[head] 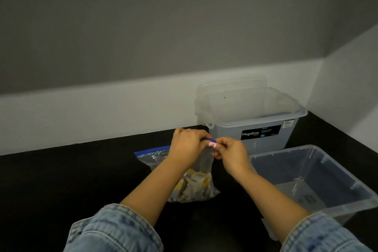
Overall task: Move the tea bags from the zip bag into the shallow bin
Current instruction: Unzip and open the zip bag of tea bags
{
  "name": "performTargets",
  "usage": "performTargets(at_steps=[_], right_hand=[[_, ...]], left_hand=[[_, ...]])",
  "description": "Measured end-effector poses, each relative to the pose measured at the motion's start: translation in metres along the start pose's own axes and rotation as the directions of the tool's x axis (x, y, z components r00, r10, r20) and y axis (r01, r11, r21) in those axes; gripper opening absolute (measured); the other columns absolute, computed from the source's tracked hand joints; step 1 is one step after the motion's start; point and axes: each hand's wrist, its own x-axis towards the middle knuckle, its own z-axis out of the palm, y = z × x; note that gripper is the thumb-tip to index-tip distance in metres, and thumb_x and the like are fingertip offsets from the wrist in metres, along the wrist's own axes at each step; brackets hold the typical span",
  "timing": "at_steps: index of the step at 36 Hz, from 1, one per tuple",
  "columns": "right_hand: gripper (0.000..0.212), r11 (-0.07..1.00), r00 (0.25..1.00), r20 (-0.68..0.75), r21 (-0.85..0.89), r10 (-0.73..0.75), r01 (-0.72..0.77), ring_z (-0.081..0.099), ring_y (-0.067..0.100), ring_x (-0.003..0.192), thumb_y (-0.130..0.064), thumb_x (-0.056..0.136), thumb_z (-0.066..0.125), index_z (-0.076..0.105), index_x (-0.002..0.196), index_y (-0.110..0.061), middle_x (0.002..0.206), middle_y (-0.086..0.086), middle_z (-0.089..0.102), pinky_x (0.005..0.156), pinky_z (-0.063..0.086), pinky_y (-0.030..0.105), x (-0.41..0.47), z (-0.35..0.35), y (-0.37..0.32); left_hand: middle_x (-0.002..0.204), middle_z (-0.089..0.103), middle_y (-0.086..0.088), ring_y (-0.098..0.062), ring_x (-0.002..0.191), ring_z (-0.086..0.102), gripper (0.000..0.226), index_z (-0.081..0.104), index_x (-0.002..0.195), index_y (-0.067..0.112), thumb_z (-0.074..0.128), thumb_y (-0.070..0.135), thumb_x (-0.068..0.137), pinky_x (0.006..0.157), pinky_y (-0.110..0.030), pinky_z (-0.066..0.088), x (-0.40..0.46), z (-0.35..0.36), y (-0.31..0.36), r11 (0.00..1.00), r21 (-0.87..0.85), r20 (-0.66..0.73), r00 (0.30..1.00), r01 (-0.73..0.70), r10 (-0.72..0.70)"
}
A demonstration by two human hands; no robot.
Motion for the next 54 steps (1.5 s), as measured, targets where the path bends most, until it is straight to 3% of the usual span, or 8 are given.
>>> performTargets(at_steps=[5,18,27,36,42,48,51,54], right_hand=[[0.012,1.0,0.998,-0.052,-0.014,-0.029,0.028,0.059,0.003,0.061,-0.011,0.092,0.06,0.065,0.084,-0.017,0.071,-0.004,0.063,0.054,0.045,0.007,-0.001,0.003,0.0],[0.027,0.999,0.991,-0.13,-0.023,-0.037,0.034,0.06,0.008,0.061,-0.009,0.092,0.06,0.059,0.073,-0.028,0.069,-0.003,0.063,0.072,0.056,0.029,0.007,0.004,-0.002],[0.008,1.0,0.99,-0.14,-0.005,-0.025,0.024,0.06,0.01,0.064,-0.008,0.093,0.058,0.064,0.09,-0.013,0.074,-0.001,0.062,0.061,0.047,0.016,0.012,0.003,-0.003],[0.008,1.0,0.995,-0.095,-0.011,-0.013,0.012,0.058,0.009,0.064,-0.008,0.094,0.056,0.062,0.091,-0.013,0.074,0.001,0.062,0.058,0.044,0.013,0.016,0.006,-0.005],[0.008,1.0,0.996,-0.094,-0.009,-0.013,0.013,0.058,0.011,0.063,-0.009,0.094,0.055,0.061,0.093,-0.014,0.074,0.002,0.061,0.058,0.045,0.016,0.017,0.006,-0.004],[0.013,0.999,0.992,-0.123,0.035,-0.023,0.027,0.06,0.01,0.068,-0.008,0.094,0.056,0.059,0.106,-0.013,0.084,-0.002,0.059,0.062,0.049,0.017,0.011,0.012,-0.003],[0.028,0.998,0.985,-0.171,0.059,-0.007,0.017,0.063,0.018,0.082,-0.012,0.09,0.063,0.05,0.115,-0.015,0.094,-0.004,0.057,0.078,0.054,0.035,0.005,0.016,-0.002],[0.032,0.999,0.955,-0.295,-0.025,-0.037,0.031,0.052,0.015,0.087,-0.02,0.085,0.07,0.044,0.103,-0.015,0.103,0.003,0.049,0.072,0.042,0.024,-0.002,0.019,-0.005]], left_hand=[[0.098,0.068,0.007,-0.011,0.093,0.057,0.025,0.063,0.107,0.031,0.047,0.044,0.094,0.094,-0.027,0.026,0.003,-0.001,-0.002,0.996,0.093,0.024,1.0,0.009,-0.012],[0.109,0.066,0.008,-0.016,0.104,0.051,0.03,0.059,0.116,0.033,0.044,0.048,0.094,0.09,-0.026,0.025,-0.02,-0.032,-0.059,0.963,0.211,0.116,0.974,0.166,-0.193],[0.102,0.068,0.009,-0.011,0.094,0.058,0.024,0.061,0.108,0.034,0.047,0.047,0.093,0.097,-0.03,0.028,-0.046,-0.044,-0.111,0.942,0.216,0.071,0.958,0.258,-0.279],[0.097,0.062,0.01,-0.01,0.093,0.056,0.024,0.059,0.11,0.03,0.05,0.044,0.093,0.098,-0.034,0.037,-0.052,-0.049,-0.132,0.928,0.214,0.182,0.921,0.305,-0.344],[0.122,0.062,0.005,-0.014,0.111,0.056,0.034,0.056,0.125,0.027,0.043,0.041,0.097,0.095,-0.03,0.041,-0.043,-0.054,-0.112,0.97,0.004,0.241,0.941,0.242,-0.236],[0.122,0.063,0.004,-0.016,0.11,0.056,0.03,0.059,0.124,0.03,0.045,0.037,0.098,0.093,-0.035,0.047,-0.021,-0.045,-0.084,0.985,0.041,0.309,0.935,0.17,-0.174],[0.12,0.062,0.002,-0.018,0.107,0.056,0.031,0.057,0.126,0.029,0.046,0.034,0.098,0.091,-0.035,0.048,-0.016,-0.041,-0.077,0.984,0.092,0.366,0.914,0.153,-0.177],[0.116,0.062,0.0,-0.019,0.102,0.057,0.03,0.058,0.125,0.027,0.046,0.031,0.097,0.088,-0.035,0.049,-0.02,-0.038,-0.073,0.983,0.089,0.367,0.912,0.161,-0.183]])
